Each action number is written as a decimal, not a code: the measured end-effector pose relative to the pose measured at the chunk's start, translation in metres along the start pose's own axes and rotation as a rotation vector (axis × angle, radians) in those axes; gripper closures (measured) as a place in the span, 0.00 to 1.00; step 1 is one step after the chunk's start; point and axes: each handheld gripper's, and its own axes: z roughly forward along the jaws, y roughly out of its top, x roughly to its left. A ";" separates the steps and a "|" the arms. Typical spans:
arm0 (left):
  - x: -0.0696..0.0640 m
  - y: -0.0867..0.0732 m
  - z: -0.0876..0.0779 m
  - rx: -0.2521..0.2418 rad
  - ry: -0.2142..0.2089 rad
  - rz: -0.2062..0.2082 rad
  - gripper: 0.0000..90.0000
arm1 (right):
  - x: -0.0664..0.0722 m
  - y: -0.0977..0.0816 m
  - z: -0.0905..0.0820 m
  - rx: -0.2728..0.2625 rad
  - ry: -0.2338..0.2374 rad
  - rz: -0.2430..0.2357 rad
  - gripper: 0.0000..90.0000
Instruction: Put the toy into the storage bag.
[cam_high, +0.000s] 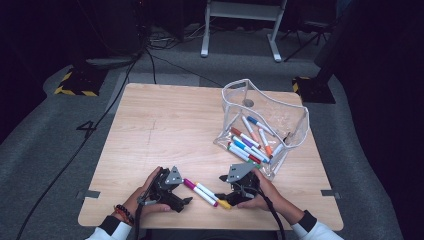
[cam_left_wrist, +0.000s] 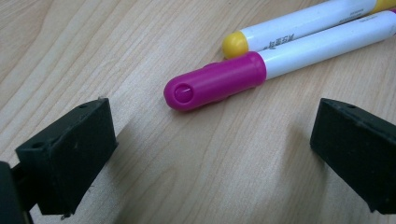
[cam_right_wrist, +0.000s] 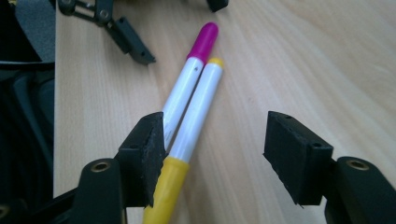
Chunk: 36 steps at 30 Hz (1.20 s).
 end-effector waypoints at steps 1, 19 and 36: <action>0.000 0.000 0.000 0.001 0.000 -0.001 0.00 | 0.001 -0.002 0.001 0.003 0.009 0.002 0.43; 0.000 0.000 0.000 -0.001 -0.004 0.001 0.00 | -0.007 -0.028 0.017 0.056 -0.032 0.024 0.59; 0.001 0.000 0.000 0.000 -0.005 0.004 0.00 | -0.027 -0.040 0.009 0.024 -0.044 0.056 0.83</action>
